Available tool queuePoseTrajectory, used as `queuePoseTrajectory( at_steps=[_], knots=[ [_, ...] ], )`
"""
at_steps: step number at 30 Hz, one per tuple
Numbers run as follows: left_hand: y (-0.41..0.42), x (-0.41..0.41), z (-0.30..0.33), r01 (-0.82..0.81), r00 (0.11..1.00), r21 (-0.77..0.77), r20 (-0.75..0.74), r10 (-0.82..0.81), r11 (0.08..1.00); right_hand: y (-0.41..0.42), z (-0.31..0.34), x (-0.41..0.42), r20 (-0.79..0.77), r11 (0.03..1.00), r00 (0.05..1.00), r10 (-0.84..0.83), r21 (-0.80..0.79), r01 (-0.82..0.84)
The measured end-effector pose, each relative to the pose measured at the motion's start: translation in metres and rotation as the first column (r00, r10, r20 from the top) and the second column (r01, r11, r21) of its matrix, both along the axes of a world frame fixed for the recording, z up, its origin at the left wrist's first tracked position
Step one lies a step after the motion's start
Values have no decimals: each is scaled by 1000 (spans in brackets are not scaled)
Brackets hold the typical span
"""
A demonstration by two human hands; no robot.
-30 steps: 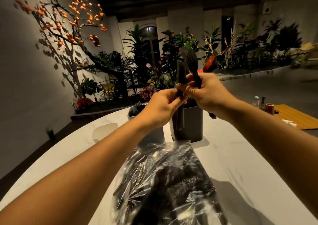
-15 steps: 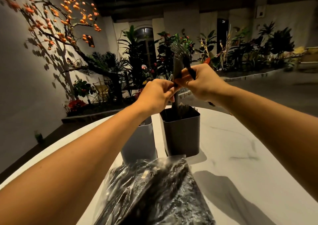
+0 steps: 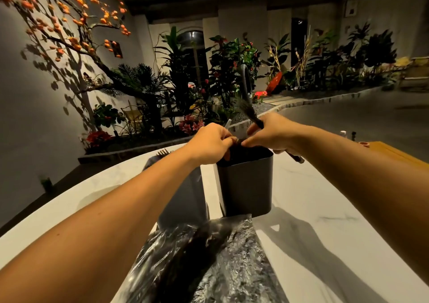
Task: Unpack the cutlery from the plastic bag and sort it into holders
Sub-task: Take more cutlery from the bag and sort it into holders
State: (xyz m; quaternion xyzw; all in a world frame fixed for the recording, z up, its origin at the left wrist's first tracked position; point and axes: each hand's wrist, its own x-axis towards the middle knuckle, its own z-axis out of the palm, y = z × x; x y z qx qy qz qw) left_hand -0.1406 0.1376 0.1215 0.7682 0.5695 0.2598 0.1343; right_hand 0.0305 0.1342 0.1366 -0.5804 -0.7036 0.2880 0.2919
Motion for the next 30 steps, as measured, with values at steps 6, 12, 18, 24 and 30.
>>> queuePoseTrajectory(
  at_steps=[6,12,18,24,30],
  knots=[
    [-6,-5,2,-49,995,31,93,46,998,-5,3,5,-244,994,969,-39,93,63],
    [-33,-5,14,-29,913,-8,407,29,1000,-39,20,-17,-446,989,883,147,77,-126],
    [-77,-29,22,52,819,-135,573,35,989,-61,21,-51,-476,963,837,269,139,-230],
    [-100,-66,19,116,877,48,464,-125,992,-73,9,-96,-514,932,789,336,60,-358],
    [-85,-106,22,27,907,106,415,-69,994,-65,26,-119,-483,925,797,364,286,-250]
  ],
)
